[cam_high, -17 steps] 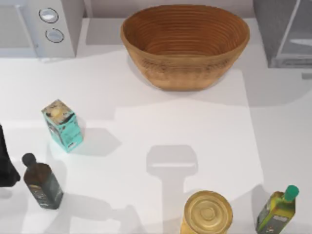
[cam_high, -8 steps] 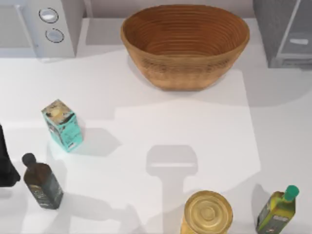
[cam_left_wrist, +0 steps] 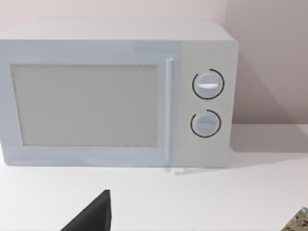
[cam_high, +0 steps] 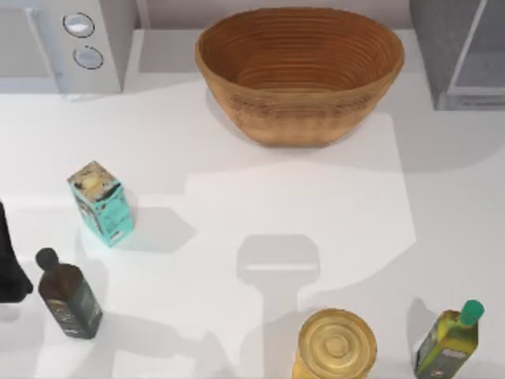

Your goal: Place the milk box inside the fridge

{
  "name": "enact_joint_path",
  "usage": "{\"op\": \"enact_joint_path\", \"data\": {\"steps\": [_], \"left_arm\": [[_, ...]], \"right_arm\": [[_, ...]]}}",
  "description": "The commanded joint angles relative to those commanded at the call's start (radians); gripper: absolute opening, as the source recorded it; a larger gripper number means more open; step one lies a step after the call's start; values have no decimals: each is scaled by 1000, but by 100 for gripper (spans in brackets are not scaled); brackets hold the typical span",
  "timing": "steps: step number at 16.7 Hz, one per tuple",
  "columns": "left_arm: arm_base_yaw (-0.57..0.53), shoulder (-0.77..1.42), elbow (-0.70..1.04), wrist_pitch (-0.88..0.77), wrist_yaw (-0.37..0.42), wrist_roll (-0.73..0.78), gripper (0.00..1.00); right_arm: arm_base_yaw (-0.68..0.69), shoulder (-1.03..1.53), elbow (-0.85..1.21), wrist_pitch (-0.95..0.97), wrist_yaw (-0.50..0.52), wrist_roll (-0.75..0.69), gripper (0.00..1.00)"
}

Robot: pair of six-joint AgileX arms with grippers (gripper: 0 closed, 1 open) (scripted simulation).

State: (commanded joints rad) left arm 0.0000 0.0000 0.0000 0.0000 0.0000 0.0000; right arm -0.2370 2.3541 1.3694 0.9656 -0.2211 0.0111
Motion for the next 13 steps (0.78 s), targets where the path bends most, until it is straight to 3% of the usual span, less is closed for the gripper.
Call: {"op": "enact_joint_path", "data": {"steps": [6,11,13], "left_arm": [[0,0,0,0,0,0,100],[0,0,0,0,0,0,100],[0,0,0,0,0,0,100]], "right_arm": [[15,78,221,-130,24,2,0],[20,82,237,-144,26,3,0],[20,82,237,-144,26,3,15]]}}
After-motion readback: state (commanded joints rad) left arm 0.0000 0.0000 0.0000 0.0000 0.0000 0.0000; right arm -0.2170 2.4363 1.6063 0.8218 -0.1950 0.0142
